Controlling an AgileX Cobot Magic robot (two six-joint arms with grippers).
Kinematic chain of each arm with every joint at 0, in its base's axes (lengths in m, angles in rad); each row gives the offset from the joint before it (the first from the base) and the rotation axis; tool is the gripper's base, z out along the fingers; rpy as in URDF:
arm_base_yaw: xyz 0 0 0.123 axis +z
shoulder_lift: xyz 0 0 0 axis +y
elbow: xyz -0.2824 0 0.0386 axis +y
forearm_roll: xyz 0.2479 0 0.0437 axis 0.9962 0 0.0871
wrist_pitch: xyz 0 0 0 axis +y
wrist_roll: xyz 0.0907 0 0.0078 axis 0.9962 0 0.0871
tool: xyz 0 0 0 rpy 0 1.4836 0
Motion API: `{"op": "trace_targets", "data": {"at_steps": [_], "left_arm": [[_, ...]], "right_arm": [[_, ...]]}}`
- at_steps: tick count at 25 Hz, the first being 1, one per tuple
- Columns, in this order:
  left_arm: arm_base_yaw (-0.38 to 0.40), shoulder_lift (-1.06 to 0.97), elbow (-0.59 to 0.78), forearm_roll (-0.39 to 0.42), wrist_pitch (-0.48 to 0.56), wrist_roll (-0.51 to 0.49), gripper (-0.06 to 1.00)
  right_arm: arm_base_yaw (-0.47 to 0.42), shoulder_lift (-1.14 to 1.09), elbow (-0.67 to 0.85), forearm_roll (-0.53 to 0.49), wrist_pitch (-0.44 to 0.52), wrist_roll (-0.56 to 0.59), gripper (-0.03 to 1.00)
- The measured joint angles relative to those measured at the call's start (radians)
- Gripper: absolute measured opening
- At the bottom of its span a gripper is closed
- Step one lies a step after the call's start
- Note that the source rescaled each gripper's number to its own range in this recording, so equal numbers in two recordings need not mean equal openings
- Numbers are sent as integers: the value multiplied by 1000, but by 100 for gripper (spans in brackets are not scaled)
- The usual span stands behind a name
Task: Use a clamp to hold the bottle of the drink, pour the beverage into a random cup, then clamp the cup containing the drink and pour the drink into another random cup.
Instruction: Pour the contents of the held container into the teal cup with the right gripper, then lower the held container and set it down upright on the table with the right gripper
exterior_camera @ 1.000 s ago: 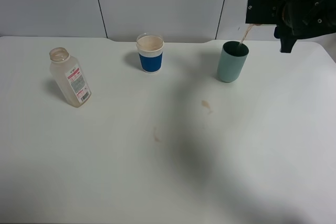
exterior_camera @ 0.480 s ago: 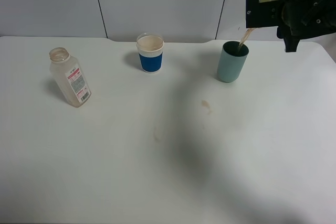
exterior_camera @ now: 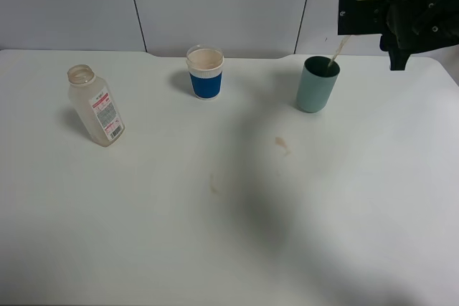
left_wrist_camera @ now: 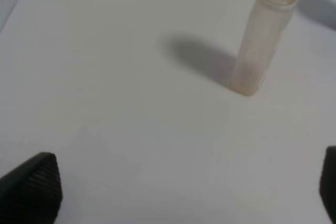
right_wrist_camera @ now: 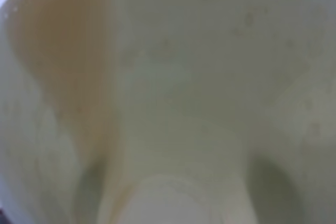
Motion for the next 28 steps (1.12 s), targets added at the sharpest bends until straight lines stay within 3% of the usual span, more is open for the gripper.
{"op": "trace_targets", "data": {"at_steps": [8,12,18,28], "left_arm": [[0,0,0,0,0,0,100],[0,0,0,0,0,0,100],[0,0,0,0,0,0,100],[0,0,0,0,0,0,100]], "right_arm": [[0,0,-3,-7,12,630,2],[0,0,-3,-8,-4,811,2],[23,-1,-3,17,-23,883,2],[165,-90,-3,164,-203,953,2]]}}
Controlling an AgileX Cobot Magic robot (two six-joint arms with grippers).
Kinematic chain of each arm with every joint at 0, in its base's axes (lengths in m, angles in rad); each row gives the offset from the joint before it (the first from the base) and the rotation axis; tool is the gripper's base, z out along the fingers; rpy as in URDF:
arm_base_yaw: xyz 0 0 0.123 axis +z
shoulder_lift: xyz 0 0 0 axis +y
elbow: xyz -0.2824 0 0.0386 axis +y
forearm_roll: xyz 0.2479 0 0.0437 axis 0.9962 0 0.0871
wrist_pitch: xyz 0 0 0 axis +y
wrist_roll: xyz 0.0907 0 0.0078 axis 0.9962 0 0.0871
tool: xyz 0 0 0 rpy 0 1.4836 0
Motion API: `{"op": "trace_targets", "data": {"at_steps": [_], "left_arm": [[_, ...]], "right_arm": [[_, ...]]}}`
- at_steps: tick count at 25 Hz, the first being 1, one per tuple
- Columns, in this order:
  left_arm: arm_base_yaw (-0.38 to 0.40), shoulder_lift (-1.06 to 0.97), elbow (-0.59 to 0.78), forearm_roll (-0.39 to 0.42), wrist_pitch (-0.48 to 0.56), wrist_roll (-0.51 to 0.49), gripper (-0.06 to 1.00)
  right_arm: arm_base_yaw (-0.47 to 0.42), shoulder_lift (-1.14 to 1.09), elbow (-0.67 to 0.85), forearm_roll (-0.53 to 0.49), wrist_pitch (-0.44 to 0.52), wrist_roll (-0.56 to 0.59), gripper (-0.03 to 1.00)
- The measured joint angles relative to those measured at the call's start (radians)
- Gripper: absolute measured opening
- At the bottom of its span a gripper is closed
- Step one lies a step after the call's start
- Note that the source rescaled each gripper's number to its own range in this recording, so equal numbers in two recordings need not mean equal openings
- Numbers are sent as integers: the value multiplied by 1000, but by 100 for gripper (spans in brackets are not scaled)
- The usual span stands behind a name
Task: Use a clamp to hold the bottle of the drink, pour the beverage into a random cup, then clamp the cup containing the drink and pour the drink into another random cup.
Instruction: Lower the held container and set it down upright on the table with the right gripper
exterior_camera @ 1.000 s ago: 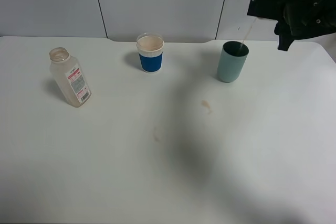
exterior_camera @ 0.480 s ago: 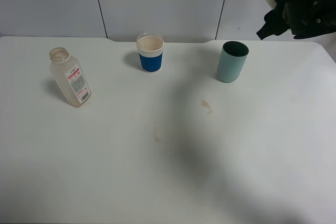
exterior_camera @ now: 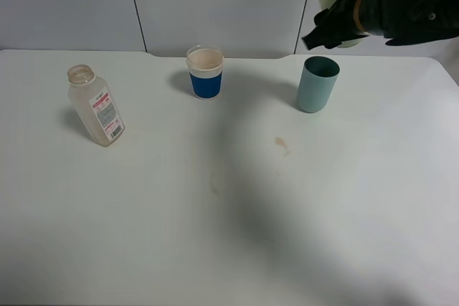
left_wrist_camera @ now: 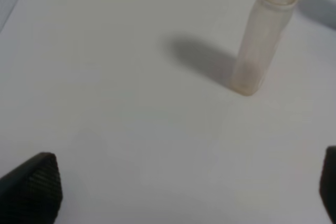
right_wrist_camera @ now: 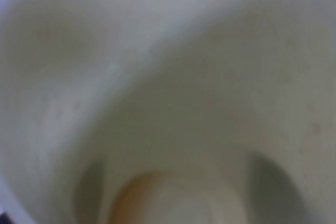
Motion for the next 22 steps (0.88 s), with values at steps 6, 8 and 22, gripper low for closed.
{"op": "trace_targets", "data": {"at_steps": [6,8,22], "left_arm": [[0,0,0,0,0,0,100],[0,0,0,0,0,0,100],[0,0,0,0,0,0,100]], "right_arm": [[87,-81,0,107,-187,-7,2],[101,-92,0,195,-256,-53,2],[191,-94,29,1265,-578,-1210,2]]}}
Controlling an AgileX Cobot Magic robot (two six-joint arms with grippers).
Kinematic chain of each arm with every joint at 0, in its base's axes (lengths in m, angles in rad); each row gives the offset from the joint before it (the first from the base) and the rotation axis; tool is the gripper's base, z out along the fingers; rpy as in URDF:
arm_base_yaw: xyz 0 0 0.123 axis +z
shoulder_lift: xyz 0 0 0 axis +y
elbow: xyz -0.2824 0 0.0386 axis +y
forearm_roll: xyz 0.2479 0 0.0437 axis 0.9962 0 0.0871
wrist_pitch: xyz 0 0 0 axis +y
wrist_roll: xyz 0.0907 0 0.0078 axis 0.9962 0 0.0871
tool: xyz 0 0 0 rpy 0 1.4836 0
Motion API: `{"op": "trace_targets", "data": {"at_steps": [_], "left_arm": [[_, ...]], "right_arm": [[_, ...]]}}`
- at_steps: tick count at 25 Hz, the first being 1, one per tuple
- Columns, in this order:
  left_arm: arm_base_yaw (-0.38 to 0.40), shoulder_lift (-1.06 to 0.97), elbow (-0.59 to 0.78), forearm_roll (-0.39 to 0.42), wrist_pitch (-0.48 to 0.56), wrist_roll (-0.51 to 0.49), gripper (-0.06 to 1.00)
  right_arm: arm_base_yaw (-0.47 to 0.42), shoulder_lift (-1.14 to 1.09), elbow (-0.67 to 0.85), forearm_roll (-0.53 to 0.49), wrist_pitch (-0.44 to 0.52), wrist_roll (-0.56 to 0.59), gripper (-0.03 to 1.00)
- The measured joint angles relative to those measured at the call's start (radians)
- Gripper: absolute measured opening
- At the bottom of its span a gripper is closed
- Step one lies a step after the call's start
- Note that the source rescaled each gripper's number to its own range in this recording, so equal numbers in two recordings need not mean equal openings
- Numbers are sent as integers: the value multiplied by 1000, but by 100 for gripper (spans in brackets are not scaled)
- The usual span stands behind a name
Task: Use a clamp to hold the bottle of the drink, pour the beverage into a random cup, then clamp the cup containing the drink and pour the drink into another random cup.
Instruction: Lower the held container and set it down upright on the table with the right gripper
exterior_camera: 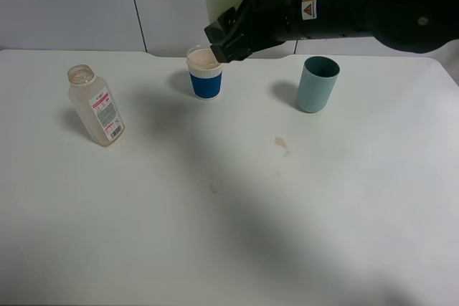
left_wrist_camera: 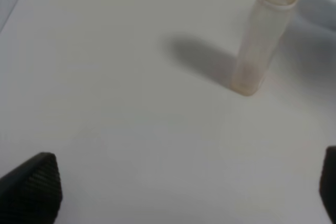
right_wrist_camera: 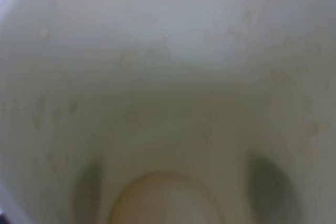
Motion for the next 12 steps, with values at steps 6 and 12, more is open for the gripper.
{"op": "trace_targets", "data": {"at_steps": [6,12], "left_arm": [[0,0,0,0,0,0,100],[0,0,0,0,0,0,100]], "right_arm": [[31,0,162,289,-210,-223,2],[31,-1,317,326,-368,-212,2]]}}
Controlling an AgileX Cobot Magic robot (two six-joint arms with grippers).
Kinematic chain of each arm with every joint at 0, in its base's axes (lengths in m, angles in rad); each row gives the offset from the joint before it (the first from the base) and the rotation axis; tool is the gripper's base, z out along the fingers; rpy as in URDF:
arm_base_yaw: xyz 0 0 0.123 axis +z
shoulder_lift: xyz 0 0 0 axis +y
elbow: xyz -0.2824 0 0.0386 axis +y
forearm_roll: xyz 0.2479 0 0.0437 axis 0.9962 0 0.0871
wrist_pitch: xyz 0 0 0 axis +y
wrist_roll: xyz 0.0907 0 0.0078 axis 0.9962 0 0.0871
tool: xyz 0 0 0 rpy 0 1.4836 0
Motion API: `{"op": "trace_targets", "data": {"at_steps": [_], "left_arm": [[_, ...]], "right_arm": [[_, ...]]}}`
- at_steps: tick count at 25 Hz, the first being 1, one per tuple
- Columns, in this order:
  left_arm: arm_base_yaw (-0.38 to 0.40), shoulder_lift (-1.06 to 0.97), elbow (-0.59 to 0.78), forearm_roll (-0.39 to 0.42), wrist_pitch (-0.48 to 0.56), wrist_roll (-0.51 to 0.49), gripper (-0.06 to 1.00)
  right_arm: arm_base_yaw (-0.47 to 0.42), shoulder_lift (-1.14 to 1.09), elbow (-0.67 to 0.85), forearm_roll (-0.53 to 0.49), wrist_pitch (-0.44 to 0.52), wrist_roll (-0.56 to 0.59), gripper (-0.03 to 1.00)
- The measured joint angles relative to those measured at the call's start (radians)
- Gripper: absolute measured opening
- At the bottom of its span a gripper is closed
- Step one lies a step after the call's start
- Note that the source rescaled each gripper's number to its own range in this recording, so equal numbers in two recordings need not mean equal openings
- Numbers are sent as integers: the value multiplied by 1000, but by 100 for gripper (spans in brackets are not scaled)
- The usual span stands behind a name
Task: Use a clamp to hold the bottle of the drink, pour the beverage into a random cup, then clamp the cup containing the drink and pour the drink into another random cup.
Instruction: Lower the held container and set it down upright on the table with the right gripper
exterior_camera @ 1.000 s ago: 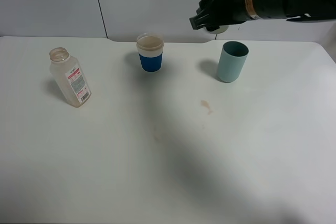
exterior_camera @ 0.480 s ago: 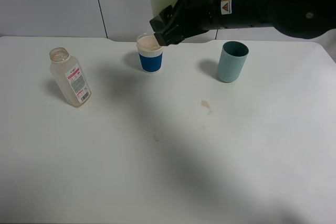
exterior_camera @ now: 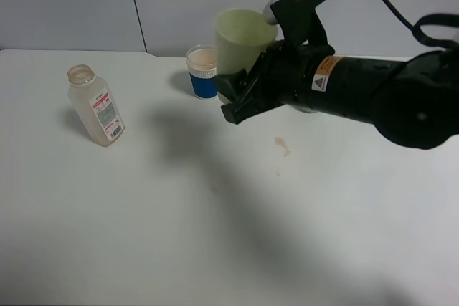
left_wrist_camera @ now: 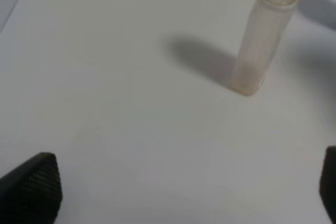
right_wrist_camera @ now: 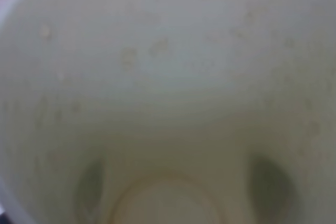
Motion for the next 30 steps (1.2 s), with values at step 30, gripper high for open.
{"op": "trace_targets", "data": {"at_steps": [30], "left_arm": [[0,0,0,0,0,0,100]], "right_arm": [[1,448,110,160,-384,32,2]]}}
